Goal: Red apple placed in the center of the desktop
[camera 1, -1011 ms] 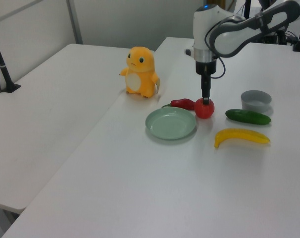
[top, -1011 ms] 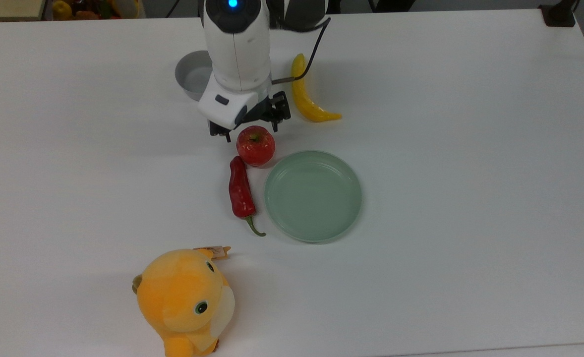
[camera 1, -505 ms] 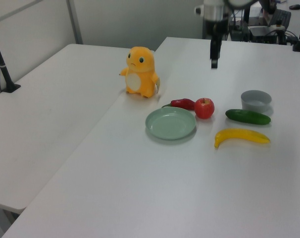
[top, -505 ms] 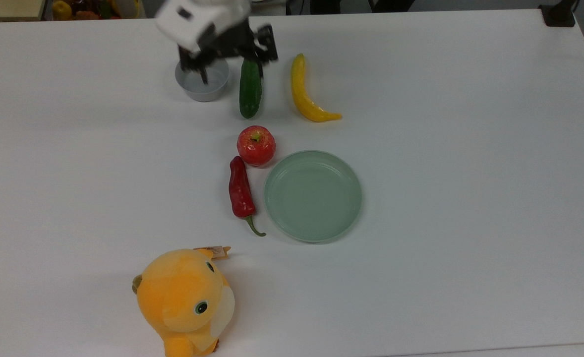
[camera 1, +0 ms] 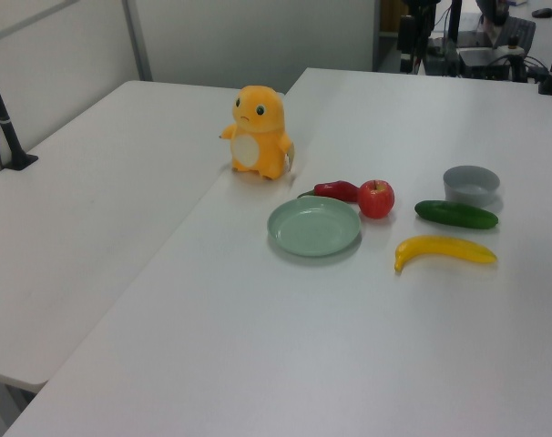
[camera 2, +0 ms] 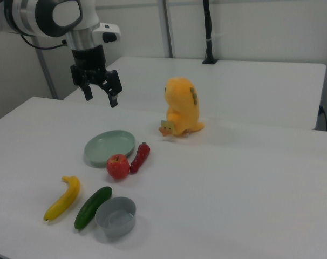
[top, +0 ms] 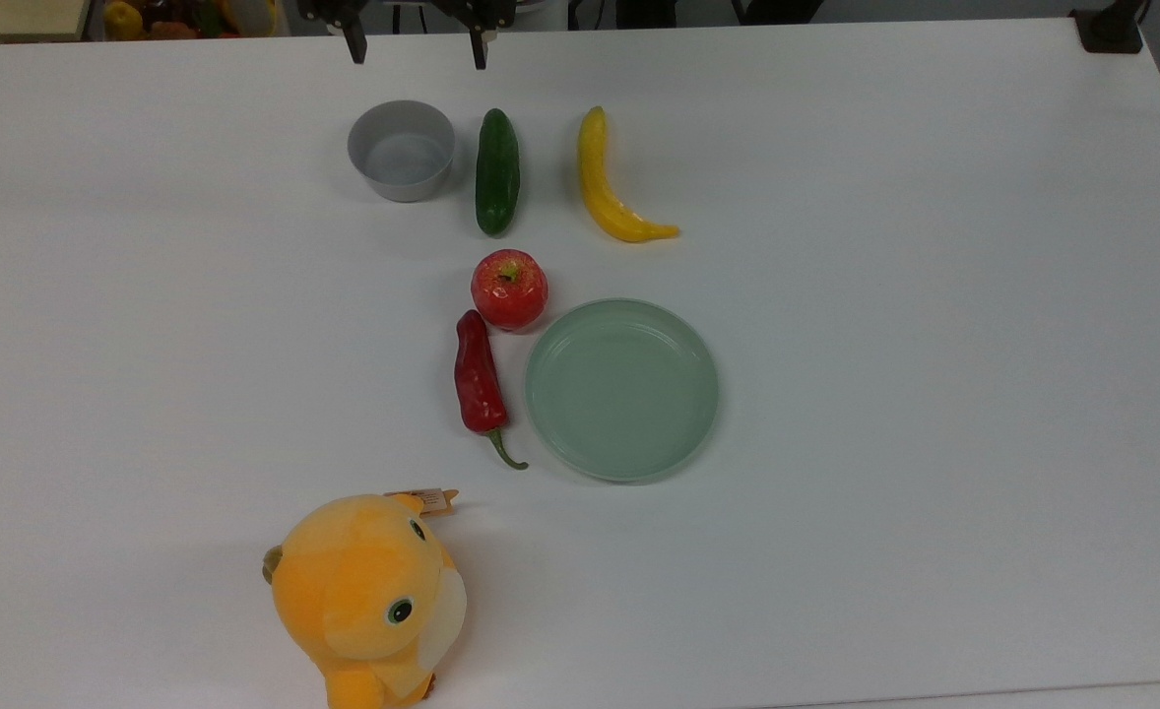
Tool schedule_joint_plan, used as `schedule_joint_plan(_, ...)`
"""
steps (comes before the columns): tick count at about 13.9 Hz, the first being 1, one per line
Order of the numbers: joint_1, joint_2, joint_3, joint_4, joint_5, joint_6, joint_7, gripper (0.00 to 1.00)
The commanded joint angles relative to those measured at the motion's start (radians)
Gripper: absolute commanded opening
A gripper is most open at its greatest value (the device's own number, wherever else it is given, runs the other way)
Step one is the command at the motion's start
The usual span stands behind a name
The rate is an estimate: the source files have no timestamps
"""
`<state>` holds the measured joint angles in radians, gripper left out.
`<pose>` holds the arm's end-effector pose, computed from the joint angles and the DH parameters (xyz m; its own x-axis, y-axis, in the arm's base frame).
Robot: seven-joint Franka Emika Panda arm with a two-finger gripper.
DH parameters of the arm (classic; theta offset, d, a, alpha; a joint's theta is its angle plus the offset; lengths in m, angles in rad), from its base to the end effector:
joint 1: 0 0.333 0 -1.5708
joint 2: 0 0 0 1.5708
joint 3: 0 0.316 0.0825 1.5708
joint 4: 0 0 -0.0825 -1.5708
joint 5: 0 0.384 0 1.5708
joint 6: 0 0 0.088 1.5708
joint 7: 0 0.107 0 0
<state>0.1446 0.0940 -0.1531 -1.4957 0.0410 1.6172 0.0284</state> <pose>0.5879 0.0036 0.6112 0.9989 -0.0377 0.0278 -0.0369 -0.9989 -0.0275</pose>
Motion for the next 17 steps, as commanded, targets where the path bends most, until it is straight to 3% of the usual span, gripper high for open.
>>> schedule_joint_plan(1,0.0,-0.054,-0.005,-0.055,0.019,-0.004,0.019,1.0)
schedule_joint_plan(6,-0.037,-0.092,0.018,-0.083,0.028,0.029,-0.12,1.0)
schedule_joint_plan(11,-0.039,-0.169,0.027,-0.179,0.039,0.079,-0.122,1.0)
schedule_joint_plan(17,-0.033,-0.169,0.027,-0.181,0.039,0.072,-0.116,1.0)
